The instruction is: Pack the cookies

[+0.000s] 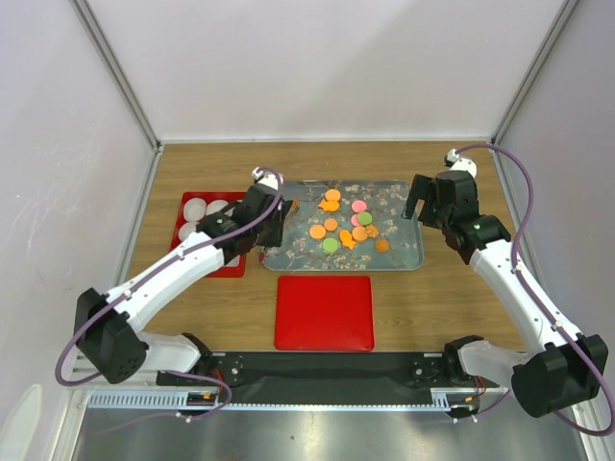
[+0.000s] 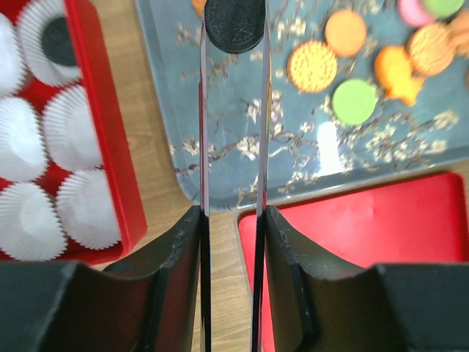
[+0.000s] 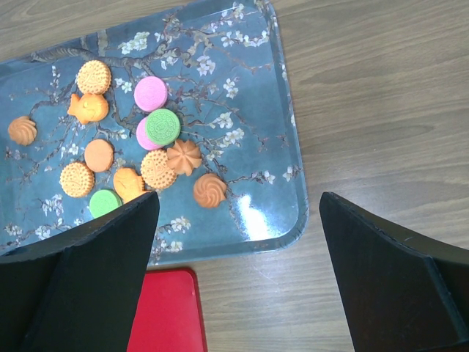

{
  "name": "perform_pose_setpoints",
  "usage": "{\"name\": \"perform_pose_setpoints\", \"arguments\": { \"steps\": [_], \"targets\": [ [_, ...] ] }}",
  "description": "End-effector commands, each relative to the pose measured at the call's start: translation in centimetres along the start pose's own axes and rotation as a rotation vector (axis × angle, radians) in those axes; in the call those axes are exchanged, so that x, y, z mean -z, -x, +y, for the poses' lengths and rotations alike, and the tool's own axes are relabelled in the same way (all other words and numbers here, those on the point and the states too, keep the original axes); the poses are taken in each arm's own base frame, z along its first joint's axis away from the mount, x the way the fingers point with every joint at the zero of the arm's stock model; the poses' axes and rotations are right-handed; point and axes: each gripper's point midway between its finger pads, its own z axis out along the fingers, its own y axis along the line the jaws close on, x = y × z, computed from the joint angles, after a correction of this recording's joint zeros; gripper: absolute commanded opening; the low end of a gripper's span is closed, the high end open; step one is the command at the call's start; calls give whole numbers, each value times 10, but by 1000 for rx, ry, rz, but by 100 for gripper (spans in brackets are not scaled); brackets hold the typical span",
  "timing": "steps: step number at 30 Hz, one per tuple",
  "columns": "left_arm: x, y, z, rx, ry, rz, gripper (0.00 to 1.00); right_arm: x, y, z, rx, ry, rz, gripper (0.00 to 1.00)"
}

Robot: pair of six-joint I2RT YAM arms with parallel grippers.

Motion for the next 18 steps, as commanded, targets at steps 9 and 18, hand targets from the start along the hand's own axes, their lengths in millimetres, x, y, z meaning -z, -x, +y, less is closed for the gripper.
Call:
{"name": "perform_pose_setpoints", "arguments": {
  "steps": [9, 18],
  "targets": [
    [31, 56, 96, 173, 171, -175, 41, 4, 6, 0, 7, 9, -19, 98],
    [5, 37, 159, 303, 287, -112, 41, 4, 4, 2, 7, 19, -11, 98]
  ]
}}
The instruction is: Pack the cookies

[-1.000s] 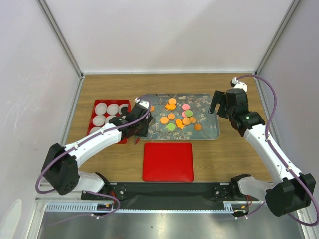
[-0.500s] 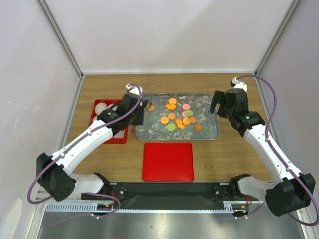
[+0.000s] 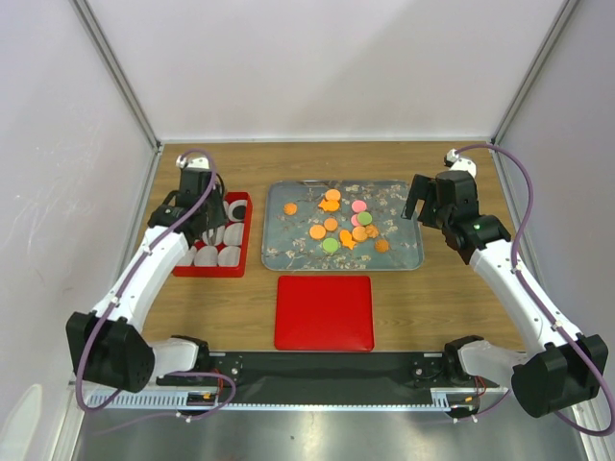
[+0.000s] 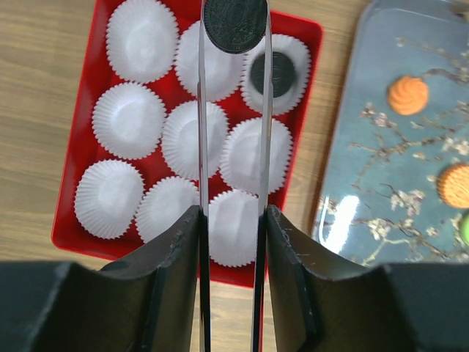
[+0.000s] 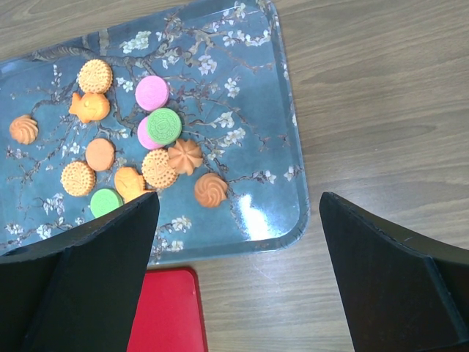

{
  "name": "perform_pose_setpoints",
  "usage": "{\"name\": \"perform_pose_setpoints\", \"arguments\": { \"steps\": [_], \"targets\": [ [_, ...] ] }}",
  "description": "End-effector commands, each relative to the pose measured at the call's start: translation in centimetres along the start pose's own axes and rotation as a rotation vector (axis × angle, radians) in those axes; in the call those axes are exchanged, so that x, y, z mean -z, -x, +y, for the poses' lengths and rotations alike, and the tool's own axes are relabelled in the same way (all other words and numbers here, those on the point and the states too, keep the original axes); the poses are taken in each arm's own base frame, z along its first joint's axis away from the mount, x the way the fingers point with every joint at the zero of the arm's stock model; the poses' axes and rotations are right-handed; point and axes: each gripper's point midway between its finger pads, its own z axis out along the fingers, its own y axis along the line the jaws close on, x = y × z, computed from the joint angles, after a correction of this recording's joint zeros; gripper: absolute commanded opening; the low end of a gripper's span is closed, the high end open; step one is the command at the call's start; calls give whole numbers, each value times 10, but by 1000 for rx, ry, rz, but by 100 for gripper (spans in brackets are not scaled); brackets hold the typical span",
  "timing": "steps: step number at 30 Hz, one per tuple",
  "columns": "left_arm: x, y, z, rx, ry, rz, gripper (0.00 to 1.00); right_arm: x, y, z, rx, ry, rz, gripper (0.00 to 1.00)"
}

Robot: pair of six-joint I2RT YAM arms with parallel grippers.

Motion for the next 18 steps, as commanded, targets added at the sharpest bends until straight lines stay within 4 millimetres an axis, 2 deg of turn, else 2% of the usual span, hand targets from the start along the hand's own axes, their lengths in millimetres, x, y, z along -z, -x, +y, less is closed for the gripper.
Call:
{"name": "perform_pose_setpoints", "arguments": {
  "steps": [1, 12, 18],
  "targets": [
    [-11, 9, 6, 25, -3, -22, 41, 4, 4, 2, 7, 16, -12, 98],
    [-32, -6, 19, 19, 44, 52, 43, 3, 2, 1, 7, 18, -9, 98],
    [-36, -13, 24, 20, 67, 72, 46, 3, 2, 2, 7, 20, -7, 98]
  ]
}}
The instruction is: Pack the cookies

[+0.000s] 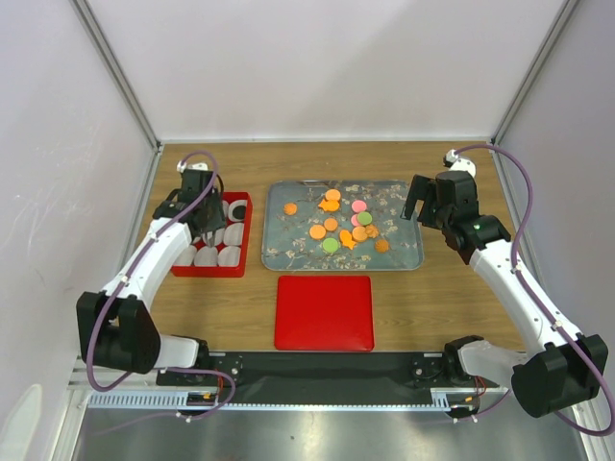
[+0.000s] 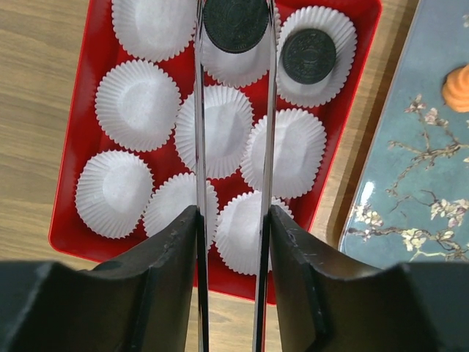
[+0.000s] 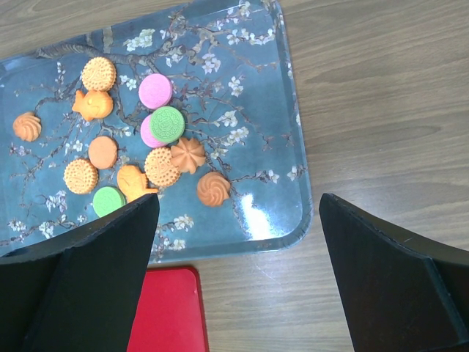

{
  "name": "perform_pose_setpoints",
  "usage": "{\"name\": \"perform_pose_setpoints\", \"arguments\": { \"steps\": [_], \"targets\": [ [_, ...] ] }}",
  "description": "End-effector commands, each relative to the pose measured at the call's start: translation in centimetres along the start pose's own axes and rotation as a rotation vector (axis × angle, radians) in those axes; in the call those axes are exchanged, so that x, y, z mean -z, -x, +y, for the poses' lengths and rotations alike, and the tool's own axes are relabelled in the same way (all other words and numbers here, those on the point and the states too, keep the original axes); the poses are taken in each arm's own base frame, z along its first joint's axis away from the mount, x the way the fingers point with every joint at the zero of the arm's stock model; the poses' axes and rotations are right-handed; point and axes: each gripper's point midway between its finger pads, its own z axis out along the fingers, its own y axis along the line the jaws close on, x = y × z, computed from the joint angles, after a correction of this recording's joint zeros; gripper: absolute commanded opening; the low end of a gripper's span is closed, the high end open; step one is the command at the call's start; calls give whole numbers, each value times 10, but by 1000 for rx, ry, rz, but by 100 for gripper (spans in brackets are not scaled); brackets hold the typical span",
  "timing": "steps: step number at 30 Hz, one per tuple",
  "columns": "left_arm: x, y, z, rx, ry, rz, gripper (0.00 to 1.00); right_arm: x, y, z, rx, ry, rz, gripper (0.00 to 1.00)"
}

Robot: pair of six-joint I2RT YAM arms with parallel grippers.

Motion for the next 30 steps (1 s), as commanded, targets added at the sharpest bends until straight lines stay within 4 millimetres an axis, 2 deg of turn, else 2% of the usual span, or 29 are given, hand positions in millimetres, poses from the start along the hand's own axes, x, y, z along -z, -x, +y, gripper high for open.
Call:
{"name": "perform_pose_setpoints", "arguments": {
  "steps": [1, 6, 10, 17, 20, 21, 23, 24, 26, 27, 30],
  "targets": [
    [-3, 8, 2, -4, 1, -29, 47, 2, 3, -1, 6, 4, -14, 98],
    [-6, 4, 0, -7, -5, -18, 54, 3, 3, 0, 6, 7, -14, 98],
    [-2, 10, -2, 0, -20, -35, 57, 4, 4, 0, 5, 9, -18, 98],
    [29, 29, -22, -22, -105, -95, 56, 3, 4, -1, 7, 5, -15, 98],
    [47, 31, -40, -58, -148, -128, 56, 2, 4, -2, 8, -2, -15, 98],
    [54, 27, -55, -83, -185, -130, 56, 2, 4, -2, 8, -6, -16, 98],
    [63, 20, -69, -114, -209, -136, 56, 1, 4, -4, 13, -15, -16, 98],
    [69, 9, -87, -154, -246, -127, 56, 1, 5, -5, 11, -25, -16, 98],
    [72, -3, -103, -184, -276, -114, 56, 0, 6, -7, 13, -34, -18, 98],
    [75, -16, -116, -209, -310, -100, 56, 0, 5, -7, 13, -38, -17, 98],
    [77, -36, -138, -246, -360, -75, 57, 0, 6, -10, 17, -53, -20, 98]
  ]
}}
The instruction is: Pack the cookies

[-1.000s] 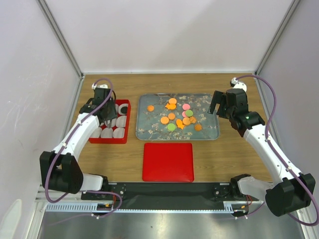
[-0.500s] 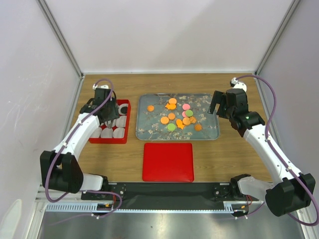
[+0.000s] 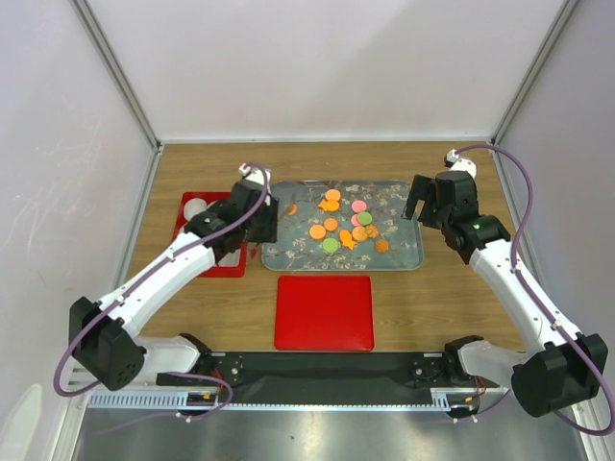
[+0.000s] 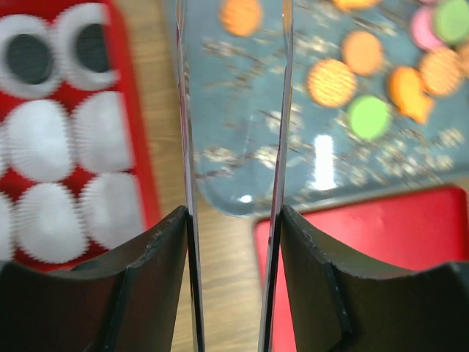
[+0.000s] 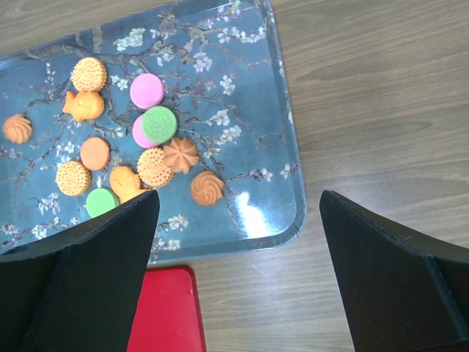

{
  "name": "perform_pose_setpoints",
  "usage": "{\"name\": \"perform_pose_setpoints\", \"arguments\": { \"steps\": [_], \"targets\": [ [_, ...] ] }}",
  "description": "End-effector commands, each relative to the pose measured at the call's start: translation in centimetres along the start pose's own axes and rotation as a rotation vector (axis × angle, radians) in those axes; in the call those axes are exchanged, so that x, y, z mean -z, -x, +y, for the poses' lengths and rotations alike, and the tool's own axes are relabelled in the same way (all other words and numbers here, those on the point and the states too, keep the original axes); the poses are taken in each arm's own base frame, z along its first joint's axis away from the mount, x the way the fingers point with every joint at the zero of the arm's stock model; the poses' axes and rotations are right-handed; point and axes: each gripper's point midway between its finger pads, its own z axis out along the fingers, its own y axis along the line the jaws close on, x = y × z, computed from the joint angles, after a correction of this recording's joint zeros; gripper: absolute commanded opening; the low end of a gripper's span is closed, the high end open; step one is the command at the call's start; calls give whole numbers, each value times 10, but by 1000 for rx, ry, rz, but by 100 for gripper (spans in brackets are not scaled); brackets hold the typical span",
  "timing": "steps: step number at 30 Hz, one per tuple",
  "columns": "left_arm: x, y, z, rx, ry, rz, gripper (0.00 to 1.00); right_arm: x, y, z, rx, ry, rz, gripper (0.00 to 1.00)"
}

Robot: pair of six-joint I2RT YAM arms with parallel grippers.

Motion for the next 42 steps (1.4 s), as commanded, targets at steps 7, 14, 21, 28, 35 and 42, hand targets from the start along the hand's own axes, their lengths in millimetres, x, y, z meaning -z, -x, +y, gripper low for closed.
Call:
{"name": "perform_pose_setpoints", "arguments": {
  "steps": [7, 14, 21, 28, 35, 42],
  "targets": [
    [-9, -25, -61, -63, -122, 31, 57, -3, 4, -9, 19, -55, -9, 98],
    [-18, -44, -82, -117, -156, 67, 58, -7, 1, -12, 23, -71, 2, 98],
    [-29, -54, -90, -149, -145, 88, 58, -8, -1, -12, 23, -70, 7, 98],
    [-39, -59, -90, -178, -106, 91, 57, -8, -1, -11, 25, -69, 11, 98],
    [-41, -60, -89, -185, -95, 97, 53, -8, -1, -11, 25, -64, 12, 98],
    [-44, -61, -87, -202, -80, 100, 45, -8, -2, -10, 25, -62, 14, 98]
  ]
}}
